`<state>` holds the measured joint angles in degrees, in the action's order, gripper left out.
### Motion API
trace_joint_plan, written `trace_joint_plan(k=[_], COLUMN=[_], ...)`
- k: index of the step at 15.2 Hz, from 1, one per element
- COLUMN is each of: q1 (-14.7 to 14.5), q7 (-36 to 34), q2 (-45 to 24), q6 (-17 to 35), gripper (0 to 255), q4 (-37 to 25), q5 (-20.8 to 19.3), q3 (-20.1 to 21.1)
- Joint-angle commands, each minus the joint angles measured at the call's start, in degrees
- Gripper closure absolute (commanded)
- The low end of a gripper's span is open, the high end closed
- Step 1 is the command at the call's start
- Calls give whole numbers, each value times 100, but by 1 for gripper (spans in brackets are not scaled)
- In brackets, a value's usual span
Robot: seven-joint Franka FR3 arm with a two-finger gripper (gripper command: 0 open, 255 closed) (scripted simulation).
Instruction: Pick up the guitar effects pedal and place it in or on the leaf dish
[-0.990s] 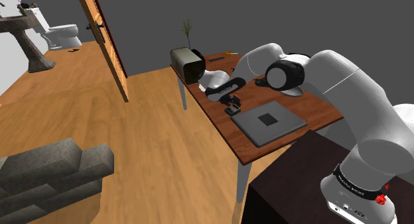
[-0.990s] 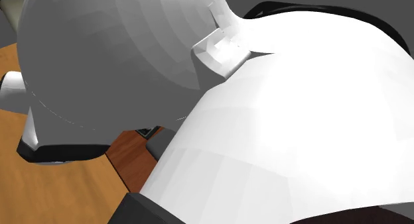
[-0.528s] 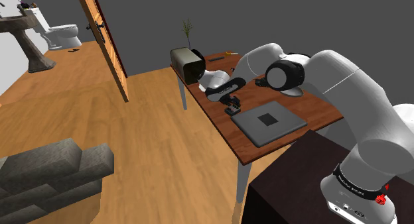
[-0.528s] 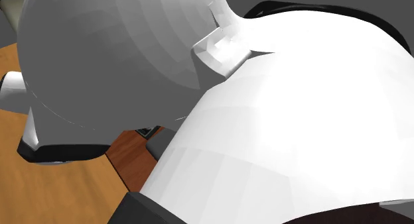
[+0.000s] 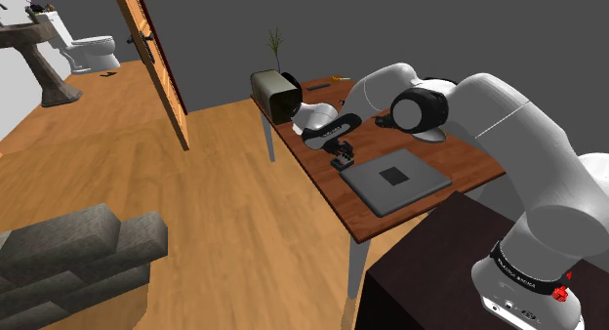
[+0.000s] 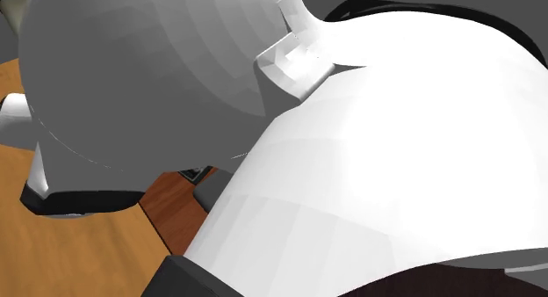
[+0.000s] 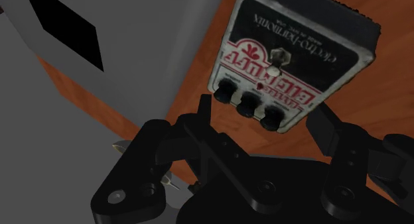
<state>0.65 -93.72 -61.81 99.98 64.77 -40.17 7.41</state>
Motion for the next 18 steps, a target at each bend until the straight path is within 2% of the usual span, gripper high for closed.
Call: trace_joint_plan(k=[1, 18], q1=[10, 41], q7=[17, 331], q2=[100, 986], q6=[-26, -562], gripper=[255, 255], q4=[71, 339], q5=[5, 106], q3=[8, 94])
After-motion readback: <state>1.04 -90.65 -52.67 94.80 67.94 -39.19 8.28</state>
